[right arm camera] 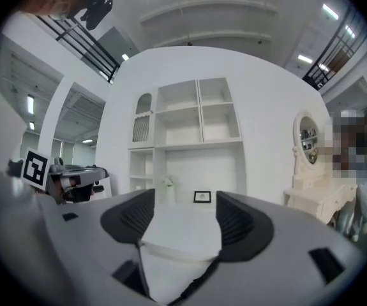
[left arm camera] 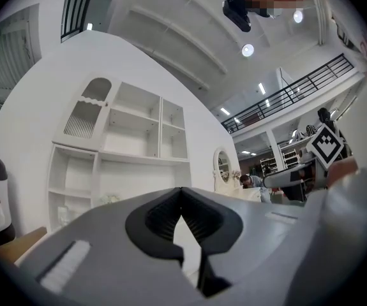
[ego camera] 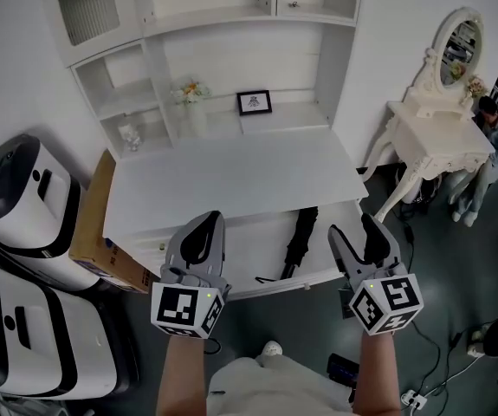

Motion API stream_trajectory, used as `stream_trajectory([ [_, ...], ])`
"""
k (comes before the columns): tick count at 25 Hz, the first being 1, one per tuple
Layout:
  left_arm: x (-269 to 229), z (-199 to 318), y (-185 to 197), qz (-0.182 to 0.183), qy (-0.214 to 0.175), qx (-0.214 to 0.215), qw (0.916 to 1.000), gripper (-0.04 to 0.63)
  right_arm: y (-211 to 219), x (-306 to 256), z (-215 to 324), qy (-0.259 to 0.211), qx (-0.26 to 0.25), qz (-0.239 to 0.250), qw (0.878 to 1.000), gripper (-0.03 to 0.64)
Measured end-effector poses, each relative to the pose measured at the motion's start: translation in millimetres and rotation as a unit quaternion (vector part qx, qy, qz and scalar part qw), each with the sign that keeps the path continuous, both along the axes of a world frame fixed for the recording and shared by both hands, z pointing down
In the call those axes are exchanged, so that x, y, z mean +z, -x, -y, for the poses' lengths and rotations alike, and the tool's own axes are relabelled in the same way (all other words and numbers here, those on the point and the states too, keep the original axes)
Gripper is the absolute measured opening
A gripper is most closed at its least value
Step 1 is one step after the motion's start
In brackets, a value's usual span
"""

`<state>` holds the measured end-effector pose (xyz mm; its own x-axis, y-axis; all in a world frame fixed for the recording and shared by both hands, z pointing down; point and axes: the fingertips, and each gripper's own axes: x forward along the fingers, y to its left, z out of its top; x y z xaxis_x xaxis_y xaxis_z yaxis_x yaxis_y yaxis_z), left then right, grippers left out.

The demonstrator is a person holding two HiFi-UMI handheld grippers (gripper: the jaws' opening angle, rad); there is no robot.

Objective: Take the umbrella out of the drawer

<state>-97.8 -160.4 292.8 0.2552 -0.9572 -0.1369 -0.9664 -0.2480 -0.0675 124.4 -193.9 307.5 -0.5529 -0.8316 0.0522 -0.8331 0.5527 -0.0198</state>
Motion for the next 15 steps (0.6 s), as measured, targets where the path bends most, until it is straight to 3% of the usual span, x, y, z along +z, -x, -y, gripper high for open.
stream_trajectory([
  [3,1.8,7.9,1.0,0.002,0.004,-0.007,1.0000,0.011,-0.9,5.3,13.3,0.022,0.003,0.016,1.000,0.325],
  [10,6.3,26.0,8.3,0.010,0.014,-0.008,0.9998,0.009,-1.5,17.9,36.2,0.040,0.029,0.003,0.999,0.328],
  [15,20.0,44.1,14.6,0.012,0.031,0.000,0.9994,0.009,2.8,47.6,52.1,0.087,0.040,-0.005,0.995,0.328],
])
